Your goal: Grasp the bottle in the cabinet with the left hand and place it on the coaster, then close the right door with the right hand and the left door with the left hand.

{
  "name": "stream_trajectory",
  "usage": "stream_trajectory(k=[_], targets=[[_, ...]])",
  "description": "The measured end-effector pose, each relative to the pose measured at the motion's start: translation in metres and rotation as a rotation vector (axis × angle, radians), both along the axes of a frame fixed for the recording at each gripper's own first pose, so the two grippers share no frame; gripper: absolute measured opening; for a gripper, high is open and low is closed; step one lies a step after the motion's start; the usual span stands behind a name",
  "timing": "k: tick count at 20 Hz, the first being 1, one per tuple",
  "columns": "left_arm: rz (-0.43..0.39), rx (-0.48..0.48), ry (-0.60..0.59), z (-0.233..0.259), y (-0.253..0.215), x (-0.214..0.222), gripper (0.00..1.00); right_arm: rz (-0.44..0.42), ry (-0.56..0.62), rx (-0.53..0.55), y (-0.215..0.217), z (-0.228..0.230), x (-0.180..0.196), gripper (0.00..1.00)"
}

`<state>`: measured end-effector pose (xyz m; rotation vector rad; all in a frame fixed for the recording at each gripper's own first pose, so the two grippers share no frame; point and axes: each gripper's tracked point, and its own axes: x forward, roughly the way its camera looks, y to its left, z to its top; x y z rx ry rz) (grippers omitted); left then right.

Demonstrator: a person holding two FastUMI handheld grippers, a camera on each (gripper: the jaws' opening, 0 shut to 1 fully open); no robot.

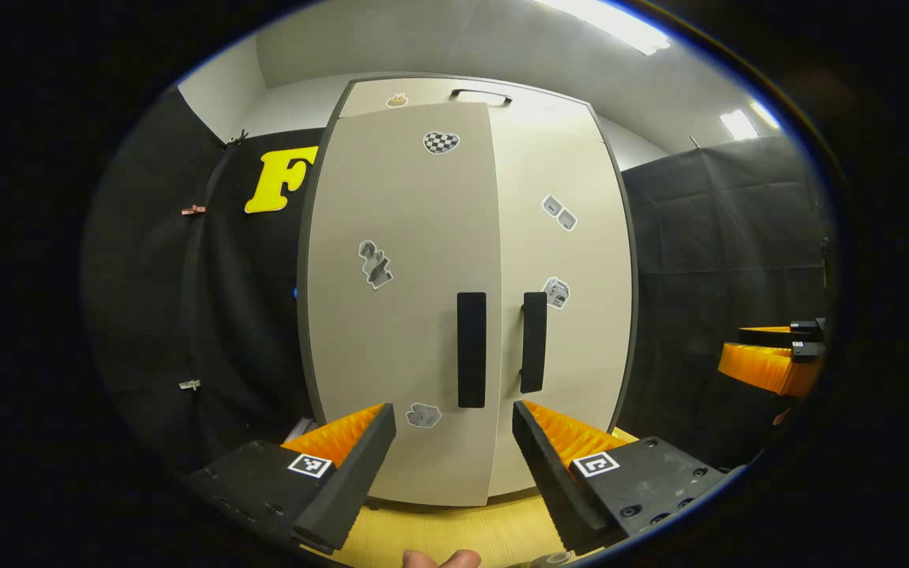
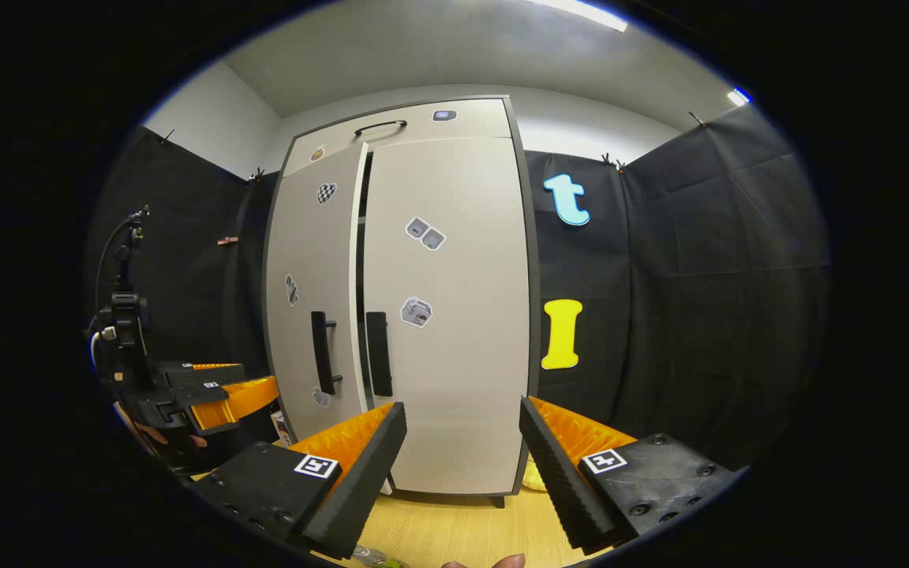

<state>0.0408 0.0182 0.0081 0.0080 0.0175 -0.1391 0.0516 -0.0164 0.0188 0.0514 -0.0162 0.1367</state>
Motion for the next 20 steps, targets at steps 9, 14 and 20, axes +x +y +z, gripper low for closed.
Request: stream_trajectory(k=[9,14,20], targets=[[-0.002,-0.017,-0.010,0.006,0.010,-0.043,0.95,-0.016,-0.002,0.001,0.017,0.004,-0.017,0.96],[0.005,-0.002,-0.019,0.005,0.016,-0.055,0.95,-0.019,-0.001,0.000,0.025,0.005,-0.020,0.96],[0.026,0.012,-0.033,0.006,0.022,-0.059,0.95,-0.030,0.010,-0.015,0.030,-0.001,-0.022,0.96]])
